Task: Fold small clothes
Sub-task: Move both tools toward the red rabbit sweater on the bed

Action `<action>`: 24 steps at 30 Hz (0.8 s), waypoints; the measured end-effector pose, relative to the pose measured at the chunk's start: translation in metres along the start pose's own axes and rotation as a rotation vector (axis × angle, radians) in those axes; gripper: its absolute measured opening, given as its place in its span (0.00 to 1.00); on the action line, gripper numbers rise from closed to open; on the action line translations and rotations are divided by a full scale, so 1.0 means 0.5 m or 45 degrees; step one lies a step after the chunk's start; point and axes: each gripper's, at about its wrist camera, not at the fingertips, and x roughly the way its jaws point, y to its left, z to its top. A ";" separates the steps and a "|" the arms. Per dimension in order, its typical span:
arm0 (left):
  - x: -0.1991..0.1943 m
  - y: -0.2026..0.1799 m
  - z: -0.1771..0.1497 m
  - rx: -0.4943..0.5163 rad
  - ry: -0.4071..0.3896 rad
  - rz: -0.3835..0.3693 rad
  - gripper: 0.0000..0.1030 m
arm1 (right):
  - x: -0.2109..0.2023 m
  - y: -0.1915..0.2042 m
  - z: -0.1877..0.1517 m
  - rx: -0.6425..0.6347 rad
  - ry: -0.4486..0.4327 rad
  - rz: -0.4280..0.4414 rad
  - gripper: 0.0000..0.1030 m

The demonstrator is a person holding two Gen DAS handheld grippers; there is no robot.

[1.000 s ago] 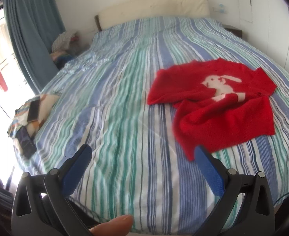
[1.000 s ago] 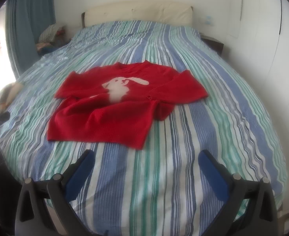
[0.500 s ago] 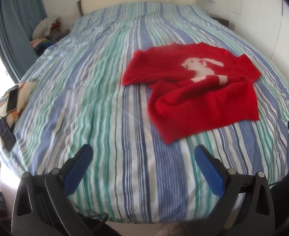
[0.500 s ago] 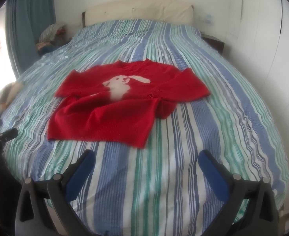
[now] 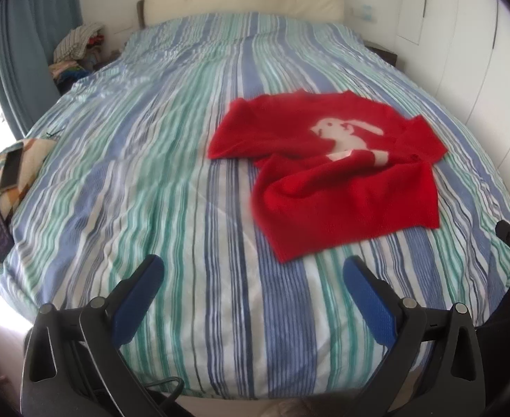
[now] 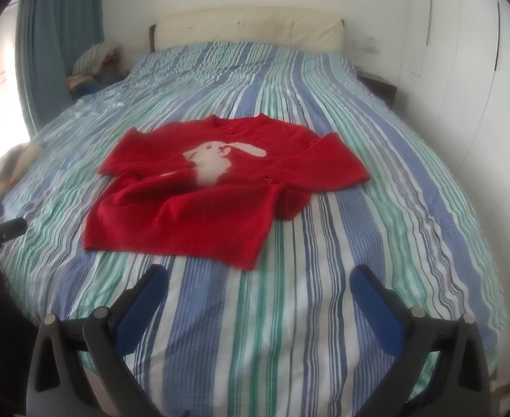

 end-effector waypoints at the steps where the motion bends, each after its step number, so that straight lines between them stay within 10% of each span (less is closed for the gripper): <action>1: 0.003 0.003 0.000 -0.010 0.008 -0.001 1.00 | -0.007 0.000 0.001 -0.003 -0.023 -0.002 1.00; 5: 0.001 0.022 -0.006 -0.047 -0.027 0.034 1.00 | -0.030 -0.001 0.006 -0.006 -0.136 -0.007 1.00; 24: 0.062 -0.001 -0.011 -0.009 0.034 0.150 1.00 | 0.038 -0.020 -0.021 0.062 0.079 0.030 1.00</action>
